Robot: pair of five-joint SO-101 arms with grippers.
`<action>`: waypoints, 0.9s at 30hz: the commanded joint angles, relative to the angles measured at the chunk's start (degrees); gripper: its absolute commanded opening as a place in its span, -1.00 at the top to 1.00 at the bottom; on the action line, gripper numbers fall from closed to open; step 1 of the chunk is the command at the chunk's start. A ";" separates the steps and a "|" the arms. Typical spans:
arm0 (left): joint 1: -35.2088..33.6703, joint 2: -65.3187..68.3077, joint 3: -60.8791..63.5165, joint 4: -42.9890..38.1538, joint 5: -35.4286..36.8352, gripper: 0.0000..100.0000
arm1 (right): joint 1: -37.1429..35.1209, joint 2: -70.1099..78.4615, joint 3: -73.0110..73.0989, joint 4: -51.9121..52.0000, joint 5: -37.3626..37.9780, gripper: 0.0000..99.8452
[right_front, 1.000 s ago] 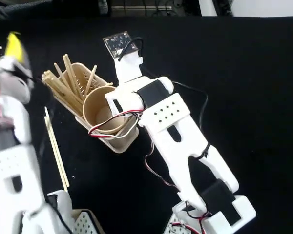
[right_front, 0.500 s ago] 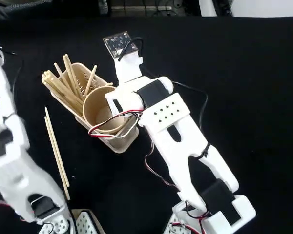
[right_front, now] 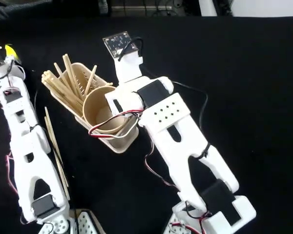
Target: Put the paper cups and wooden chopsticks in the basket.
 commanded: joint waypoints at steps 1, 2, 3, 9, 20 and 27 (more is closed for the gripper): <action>0.92 -1.58 8.92 -5.80 -0.09 0.68 | -0.62 11.82 6.46 -0.53 0.79 0.98; 1.01 -1.67 11.30 -6.33 -0.09 0.68 | -0.62 11.82 6.46 -0.53 0.79 0.98; 1.54 -1.67 13.23 -6.59 -0.18 0.68 | -0.62 11.82 6.46 -0.53 0.79 0.98; 1.45 -0.44 19.21 -6.51 0.00 0.68 | -0.62 11.91 6.46 -0.53 0.79 0.98; 0.13 2.11 15.87 -6.07 0.09 0.95 | -0.44 11.74 6.37 -1.58 0.88 0.98; -0.92 0.97 -1.54 30.33 0.09 0.94 | -0.09 11.30 6.11 -1.41 1.32 0.98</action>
